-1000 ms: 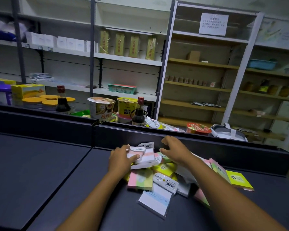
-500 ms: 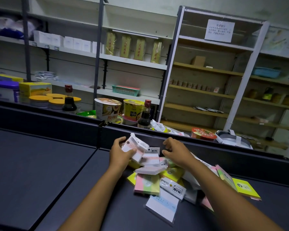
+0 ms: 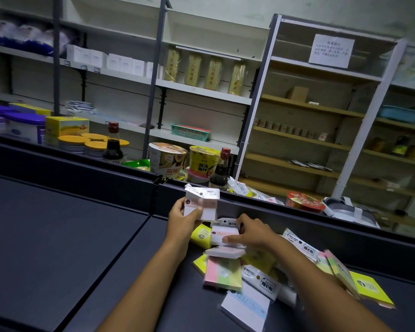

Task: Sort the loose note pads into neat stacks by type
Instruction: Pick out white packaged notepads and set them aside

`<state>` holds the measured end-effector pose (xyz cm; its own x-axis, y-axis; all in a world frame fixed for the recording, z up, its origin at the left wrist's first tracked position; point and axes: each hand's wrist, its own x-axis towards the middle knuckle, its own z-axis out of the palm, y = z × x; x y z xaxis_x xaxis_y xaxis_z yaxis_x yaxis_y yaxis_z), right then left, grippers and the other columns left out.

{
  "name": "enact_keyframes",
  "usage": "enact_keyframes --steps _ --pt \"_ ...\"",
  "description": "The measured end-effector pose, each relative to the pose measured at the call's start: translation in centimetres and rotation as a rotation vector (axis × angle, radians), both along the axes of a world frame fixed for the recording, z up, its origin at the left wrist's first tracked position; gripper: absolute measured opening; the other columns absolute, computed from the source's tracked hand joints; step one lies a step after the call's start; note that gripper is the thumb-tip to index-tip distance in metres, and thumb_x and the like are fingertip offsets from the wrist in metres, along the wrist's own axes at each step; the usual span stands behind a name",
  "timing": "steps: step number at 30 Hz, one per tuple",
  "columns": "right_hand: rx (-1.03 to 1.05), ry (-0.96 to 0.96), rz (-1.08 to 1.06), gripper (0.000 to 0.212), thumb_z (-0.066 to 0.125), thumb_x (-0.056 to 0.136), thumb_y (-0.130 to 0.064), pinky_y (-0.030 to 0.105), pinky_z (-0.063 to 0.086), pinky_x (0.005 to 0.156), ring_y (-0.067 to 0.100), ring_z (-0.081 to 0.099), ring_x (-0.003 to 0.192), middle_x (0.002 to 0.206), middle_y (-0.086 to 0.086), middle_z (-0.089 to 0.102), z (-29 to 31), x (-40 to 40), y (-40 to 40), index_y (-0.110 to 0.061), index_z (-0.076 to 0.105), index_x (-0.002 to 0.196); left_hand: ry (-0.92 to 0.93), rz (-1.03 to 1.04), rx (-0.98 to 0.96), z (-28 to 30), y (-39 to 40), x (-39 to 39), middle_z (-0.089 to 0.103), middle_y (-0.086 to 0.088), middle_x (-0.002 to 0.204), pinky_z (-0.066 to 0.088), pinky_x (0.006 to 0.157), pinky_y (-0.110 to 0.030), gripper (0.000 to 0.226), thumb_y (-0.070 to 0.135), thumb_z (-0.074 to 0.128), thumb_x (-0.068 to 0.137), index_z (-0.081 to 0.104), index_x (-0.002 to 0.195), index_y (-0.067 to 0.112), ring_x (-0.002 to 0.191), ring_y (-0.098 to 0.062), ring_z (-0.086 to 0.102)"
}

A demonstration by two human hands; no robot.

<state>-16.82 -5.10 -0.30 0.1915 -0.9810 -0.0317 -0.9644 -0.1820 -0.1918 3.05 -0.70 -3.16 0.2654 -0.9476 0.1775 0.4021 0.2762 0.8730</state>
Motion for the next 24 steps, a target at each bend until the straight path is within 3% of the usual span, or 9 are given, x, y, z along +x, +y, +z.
enact_keyframes --steps 5,12,17,20,24 --pt "0.004 -0.114 -0.019 0.072 0.075 0.056 -0.072 0.041 0.05 0.089 0.019 0.055 0.098 0.104 -0.003 0.061 -0.8 0.6 0.0 -0.029 0.049 0.108 0.007 0.013 0.024 0.2 -0.2 0.2 0.069 -0.012 0.103 0.054 0.063 -0.022 0.038 -0.012 0.048 0.086 0.059 0.115 0.009 0.091 -0.021 0.069" --pt "-0.09 -0.33 -0.023 0.069 0.09 0.062 -0.039 0.041 0.051 0.088 0.021 0.058 0.099 0.103 -0.003 0.061 -0.7 1.5 0.8 -0.031 0.044 0.112 0.12 0.027 0.022 0.1 -0.6 0.4 0.069 -0.01 0.111 0.06 0.074 -0.031 0.043 -0.014 0.055 0.087 0.056 0.123 0.011 0.101 -0.028 0.069" --pt "-0.125 -0.689 -0.027 0.053 0.079 0.078 -0.004 0.031 0.06 0.061 0.015 0.068 0.082 0.091 0.003 0.065 -0.6 1.1 2.1 -0.022 0.041 0.111 0.129 0.046 -0.004 0.1 -0.4 0.5 0.07 -0.007 0.109 0.06 0.067 -0.026 0.046 -0.012 0.059 0.087 0.055 0.124 0.014 0.092 -0.019 0.072" --pt "-0.175 -0.886 -0.062 0.047 0.072 0.085 -0.001 0.033 0.061 0.058 0.014 0.069 0.081 0.089 0.002 0.064 -0.6 0.4 3.3 -0.017 0.043 0.118 0.115 0.061 -0.025 0.0 -0.3 0.6 0.071 -0.004 0.106 0.058 0.064 -0.023 0.046 -0.011 0.061 0.087 0.055 0.125 0.014 0.085 -0.014 0.074" --pt "-0.275 -1.055 -0.103 0.03 0.066 0.091 -0.006 0.017 0.055 0.055 0.011 0.067 0.09 0.101 -0.001 0.066 0.3 -1.0 5.9 -0.014 0.059 0.119 0.045 0.1 -0.046 0.1 0.7 0.3 0.068 -0.009 0.115 0.059 0.068 -0.024 0.051 -0.008 0.062 0.088 0.051 0.133 0.013 0.095 -0.02 0.071"
